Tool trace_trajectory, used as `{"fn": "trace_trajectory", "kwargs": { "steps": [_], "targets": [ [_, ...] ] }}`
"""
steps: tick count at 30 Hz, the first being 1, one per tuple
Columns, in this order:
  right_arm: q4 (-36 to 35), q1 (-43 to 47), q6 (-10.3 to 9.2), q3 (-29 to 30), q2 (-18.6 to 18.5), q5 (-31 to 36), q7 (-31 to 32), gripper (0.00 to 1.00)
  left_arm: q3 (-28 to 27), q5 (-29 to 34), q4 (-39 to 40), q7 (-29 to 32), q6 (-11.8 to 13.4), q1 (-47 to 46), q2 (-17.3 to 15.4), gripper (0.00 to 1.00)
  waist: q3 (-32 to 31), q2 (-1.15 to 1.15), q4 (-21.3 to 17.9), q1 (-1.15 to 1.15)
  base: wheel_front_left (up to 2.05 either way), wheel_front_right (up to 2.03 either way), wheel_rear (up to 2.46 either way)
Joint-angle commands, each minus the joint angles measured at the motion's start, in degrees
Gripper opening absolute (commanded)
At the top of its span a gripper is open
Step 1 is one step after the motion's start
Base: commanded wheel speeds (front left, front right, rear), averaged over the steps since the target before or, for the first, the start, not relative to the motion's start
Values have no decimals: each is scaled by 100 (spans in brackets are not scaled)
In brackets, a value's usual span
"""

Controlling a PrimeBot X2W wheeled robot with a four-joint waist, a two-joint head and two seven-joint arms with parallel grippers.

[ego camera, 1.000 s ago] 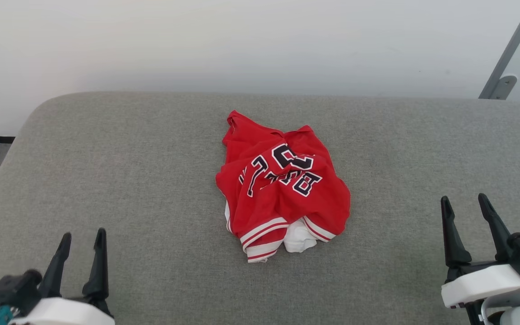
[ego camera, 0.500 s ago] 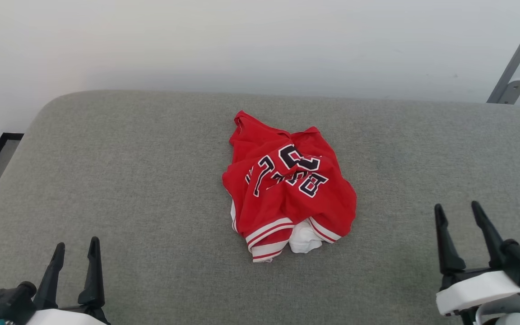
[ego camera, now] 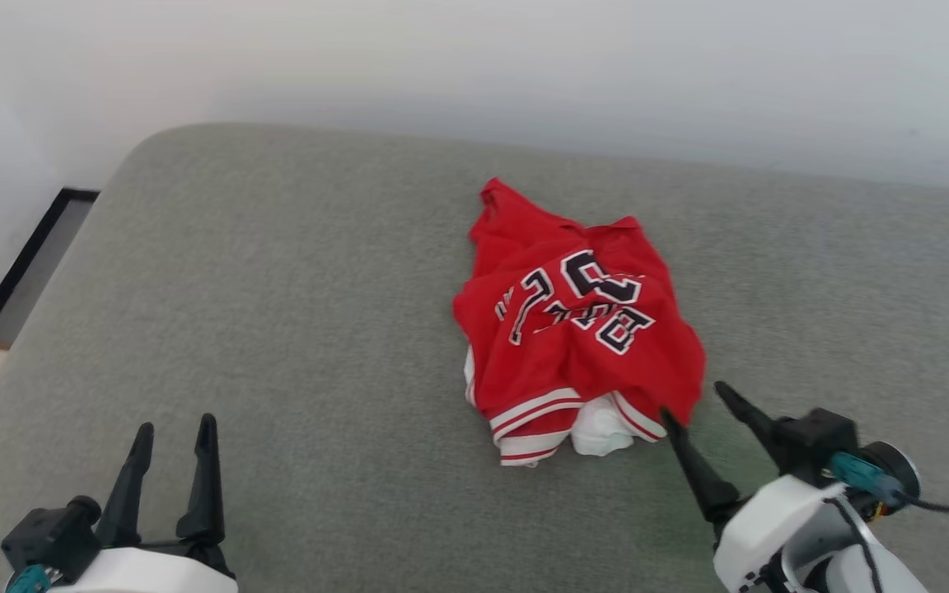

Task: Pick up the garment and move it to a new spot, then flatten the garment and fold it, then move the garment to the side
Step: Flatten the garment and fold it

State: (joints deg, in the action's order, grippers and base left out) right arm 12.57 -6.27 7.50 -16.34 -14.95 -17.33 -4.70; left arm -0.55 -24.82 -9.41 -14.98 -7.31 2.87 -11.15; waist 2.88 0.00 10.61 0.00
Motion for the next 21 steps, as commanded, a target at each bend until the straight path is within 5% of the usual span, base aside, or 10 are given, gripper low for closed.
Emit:
{"fn": "trace_trajectory", "kwargs": {
  "steps": [1,10,21],
  "targets": [
    [16,-129,-2,-179,-87,-103,194,100,31,-36,26,-27,-18,-89,13,100,119,0,180,0,0,0,0],
    [191,-716,-2,-1209,-615,-321,1573,100,278,-186,35,-27,-21,-259,77,100,353,0,655,0,0,0,0],
    [796,-1448,-2,-1708,-899,90,3224,100,426,-339,-51,-27,-22,-413,209,100,577,0,1010,0,0,0,0]
  ]
}}
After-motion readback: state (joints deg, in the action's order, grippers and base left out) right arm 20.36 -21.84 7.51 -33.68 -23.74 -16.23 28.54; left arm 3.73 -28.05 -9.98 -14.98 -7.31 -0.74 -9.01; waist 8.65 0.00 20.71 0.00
